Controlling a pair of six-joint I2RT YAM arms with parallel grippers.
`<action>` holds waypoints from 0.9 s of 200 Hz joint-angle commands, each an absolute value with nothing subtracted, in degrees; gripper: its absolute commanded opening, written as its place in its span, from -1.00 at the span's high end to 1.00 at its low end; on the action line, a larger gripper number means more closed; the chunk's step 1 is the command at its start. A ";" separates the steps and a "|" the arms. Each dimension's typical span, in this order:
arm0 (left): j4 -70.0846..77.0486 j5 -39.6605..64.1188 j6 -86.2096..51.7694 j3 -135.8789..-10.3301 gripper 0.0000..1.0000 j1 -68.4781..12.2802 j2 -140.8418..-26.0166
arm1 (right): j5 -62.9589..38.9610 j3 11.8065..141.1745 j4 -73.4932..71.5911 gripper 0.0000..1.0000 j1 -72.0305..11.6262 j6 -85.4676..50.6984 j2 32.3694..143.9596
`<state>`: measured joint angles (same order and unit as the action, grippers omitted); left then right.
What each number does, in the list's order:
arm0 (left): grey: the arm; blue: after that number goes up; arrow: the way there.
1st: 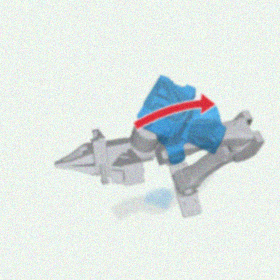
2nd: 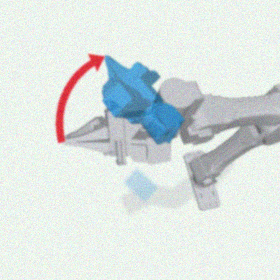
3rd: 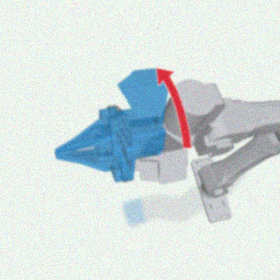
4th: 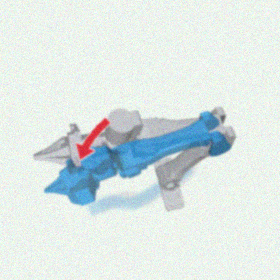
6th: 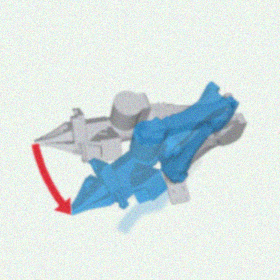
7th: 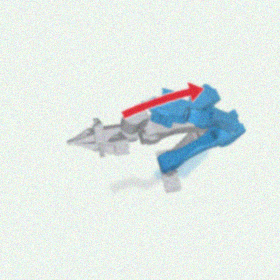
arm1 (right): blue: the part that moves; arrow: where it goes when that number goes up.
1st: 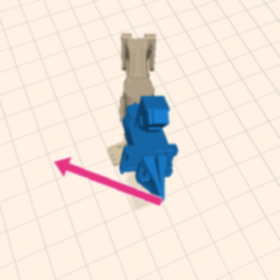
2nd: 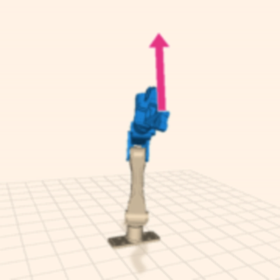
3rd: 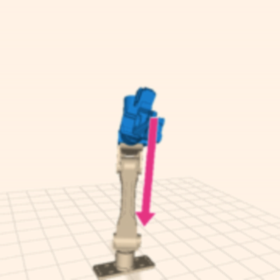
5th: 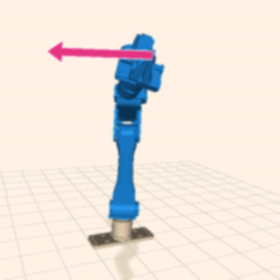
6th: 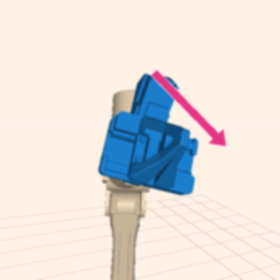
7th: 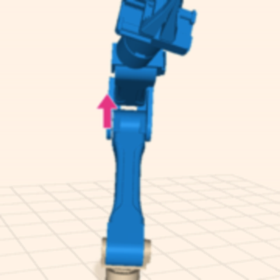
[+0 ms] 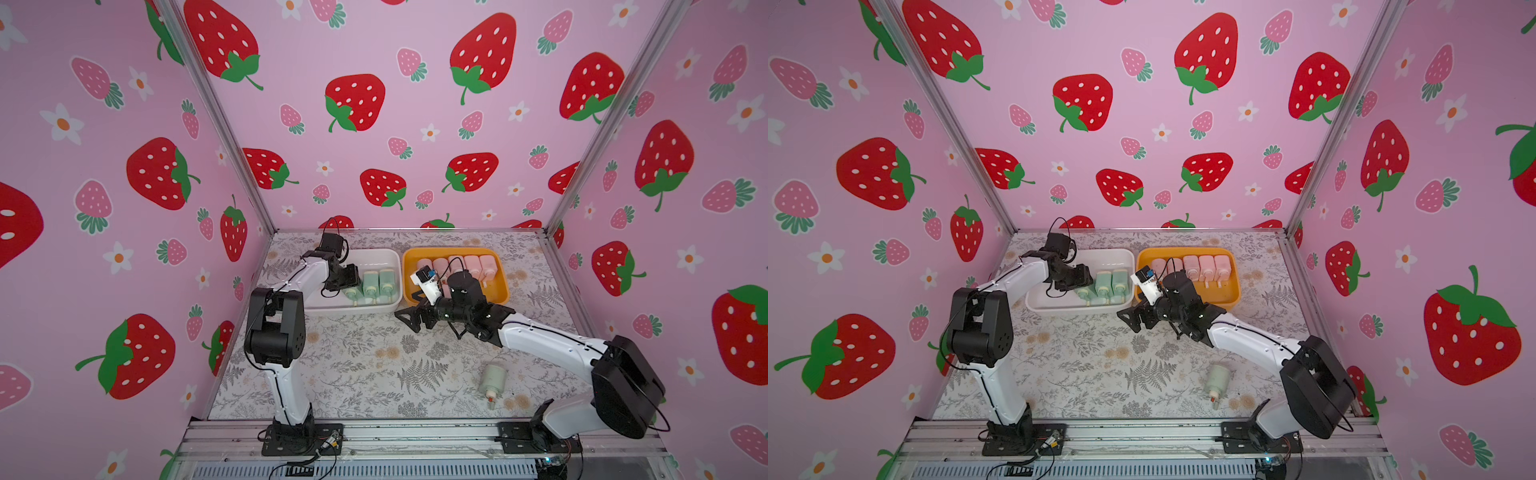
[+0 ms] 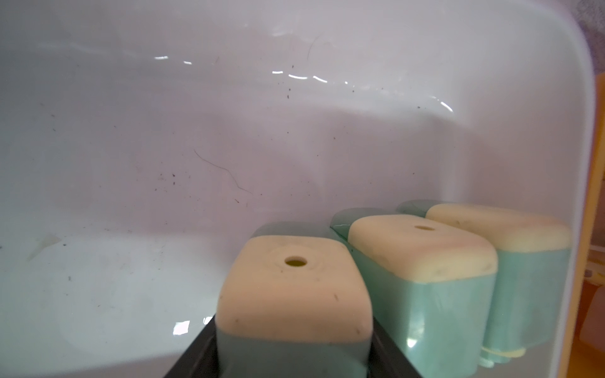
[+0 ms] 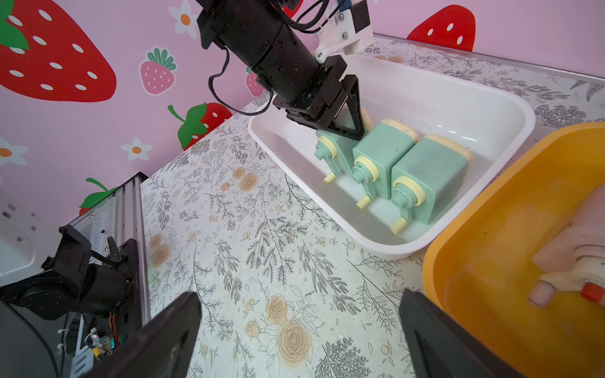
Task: Place the pencil sharpeners by color into the storage box
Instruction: Place the pencil sharpener in the storage box.
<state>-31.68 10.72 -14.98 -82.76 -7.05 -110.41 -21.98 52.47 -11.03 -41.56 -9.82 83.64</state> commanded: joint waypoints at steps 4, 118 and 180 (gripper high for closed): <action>-33.70 12.56 -14.62 -85.43 -0.11 -6.99 -111.58 | -22.40 51.77 -10.99 -0.99 -42.10 -9.40 82.79; -35.35 12.65 -15.49 -87.39 -0.42 -6.99 -111.81 | -22.28 51.33 -10.81 -0.99 -42.19 -8.90 82.35; -33.06 11.89 -18.63 -85.25 -0.53 -6.42 -106.75 | -21.81 51.33 -10.73 -0.99 -42.13 -8.70 82.37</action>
